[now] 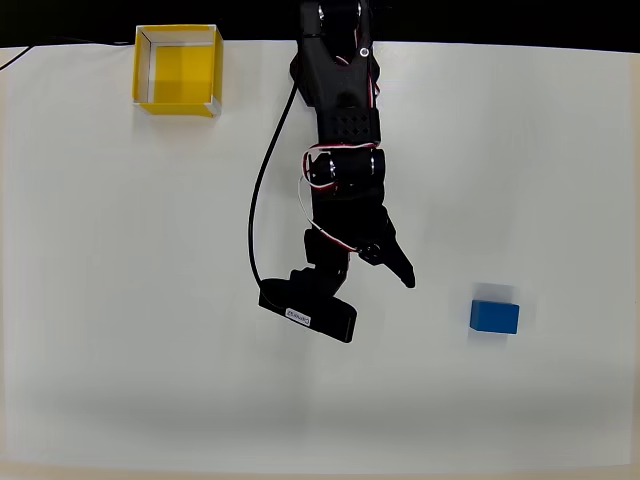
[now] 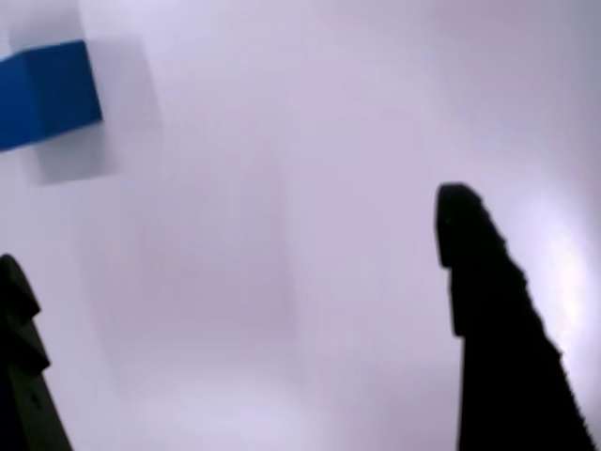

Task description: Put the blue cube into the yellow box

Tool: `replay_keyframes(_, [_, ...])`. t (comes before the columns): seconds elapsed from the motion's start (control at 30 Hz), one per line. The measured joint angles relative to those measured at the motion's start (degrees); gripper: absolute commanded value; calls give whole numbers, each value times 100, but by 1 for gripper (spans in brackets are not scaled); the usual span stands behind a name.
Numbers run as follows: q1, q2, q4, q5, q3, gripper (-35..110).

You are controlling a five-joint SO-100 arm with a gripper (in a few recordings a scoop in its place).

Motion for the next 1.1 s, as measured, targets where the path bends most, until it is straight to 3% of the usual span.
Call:
replay_keyframes(0.57, [-932, -3261, -1072, -1960, -2997, 47])
replay_keyframes(1.1, [-1907, -4939, -3076, -3472, -3278, 48])
